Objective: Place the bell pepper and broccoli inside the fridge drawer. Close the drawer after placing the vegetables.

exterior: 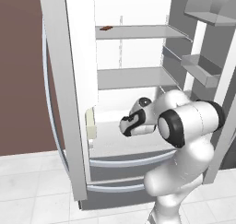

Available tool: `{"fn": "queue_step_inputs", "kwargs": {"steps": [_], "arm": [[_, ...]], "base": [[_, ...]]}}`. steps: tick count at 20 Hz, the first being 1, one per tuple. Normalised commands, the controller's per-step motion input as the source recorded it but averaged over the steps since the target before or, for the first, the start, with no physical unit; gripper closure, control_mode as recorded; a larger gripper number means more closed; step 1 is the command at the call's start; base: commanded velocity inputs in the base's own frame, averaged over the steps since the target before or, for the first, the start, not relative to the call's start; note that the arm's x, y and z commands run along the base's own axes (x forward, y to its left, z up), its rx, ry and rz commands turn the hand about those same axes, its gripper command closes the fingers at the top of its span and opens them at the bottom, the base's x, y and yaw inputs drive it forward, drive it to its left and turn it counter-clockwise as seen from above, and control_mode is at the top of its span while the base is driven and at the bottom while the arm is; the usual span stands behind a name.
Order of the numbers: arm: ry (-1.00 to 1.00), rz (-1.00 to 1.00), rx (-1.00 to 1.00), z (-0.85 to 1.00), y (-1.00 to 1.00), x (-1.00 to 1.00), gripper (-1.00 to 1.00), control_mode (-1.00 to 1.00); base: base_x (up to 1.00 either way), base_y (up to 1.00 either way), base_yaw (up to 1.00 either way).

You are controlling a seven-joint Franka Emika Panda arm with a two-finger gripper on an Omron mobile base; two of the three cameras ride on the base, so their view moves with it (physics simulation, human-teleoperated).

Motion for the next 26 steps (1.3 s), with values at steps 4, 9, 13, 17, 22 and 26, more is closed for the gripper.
{"fn": "queue_step_inputs", "kwargs": {"steps": [4,9,13,17,22,26], "arm": [[-0.03,-0.01,0.00,0.14,0.25,0.70,-1.00,-1.00],[0.00,-0.01,0.00,0.19,0.25,0.69,-1.00,-1.00],[0.00,-0.01,0.00,0.25,0.23,0.73,-1.00,-1.00],[0.00,-0.01,0.00,0.27,0.24,0.75,-1.00,-1.00],[0.00,-0.01,0.00,0.06,0.23,0.73,-1.00,-1.00],[0.00,-0.04,0.00,0.00,0.09,0.64,-1.00,-1.00]], "base": [[0.00,0.00,0.00],[0.00,0.00,0.00],[0.00,0.00,0.00],[0.00,0.00,0.00],[0.00,0.00,0.00],[0.00,0.00,0.00]]}}
